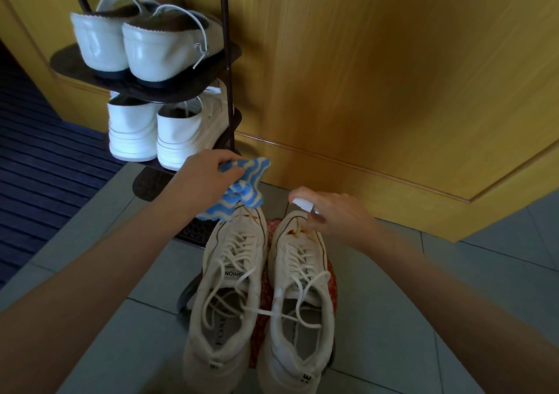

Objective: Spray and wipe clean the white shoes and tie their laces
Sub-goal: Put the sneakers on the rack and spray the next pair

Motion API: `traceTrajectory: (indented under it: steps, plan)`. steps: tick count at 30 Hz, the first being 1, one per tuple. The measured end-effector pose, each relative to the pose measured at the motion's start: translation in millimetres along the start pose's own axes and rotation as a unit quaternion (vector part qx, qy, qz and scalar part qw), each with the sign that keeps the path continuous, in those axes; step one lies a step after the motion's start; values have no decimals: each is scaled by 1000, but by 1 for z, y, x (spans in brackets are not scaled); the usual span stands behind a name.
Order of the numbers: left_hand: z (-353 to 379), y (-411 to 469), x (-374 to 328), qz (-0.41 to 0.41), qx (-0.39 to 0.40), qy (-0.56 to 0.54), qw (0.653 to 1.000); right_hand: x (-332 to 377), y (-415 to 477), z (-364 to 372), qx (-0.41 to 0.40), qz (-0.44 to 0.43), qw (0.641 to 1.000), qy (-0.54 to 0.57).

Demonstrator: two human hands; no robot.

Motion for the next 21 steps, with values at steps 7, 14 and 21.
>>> traceTrajectory:
  steps: [7, 14, 21]
  plan:
    - [-15, -3, -1, -4, -10, -6, 1000, 12, 13, -8, 3, -5, 998, 58]
    - [-39, -6, 10, -27, -22, 15, 999, 43, 48, -10, 1, -41, 996, 78]
    - [-37, -6, 16, -29, -20, 0, 999, 43, 55, -8, -16, -18, 998, 64]
Point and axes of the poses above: each hand's wrist, its own y-axis towards the middle knuckle, its own z-axis out of the palm, x = y × z, the point moved 8 cm from there along y, towards the middle knuckle, and after that the axes turned 8 degrees about x, right-handed, at the moved point
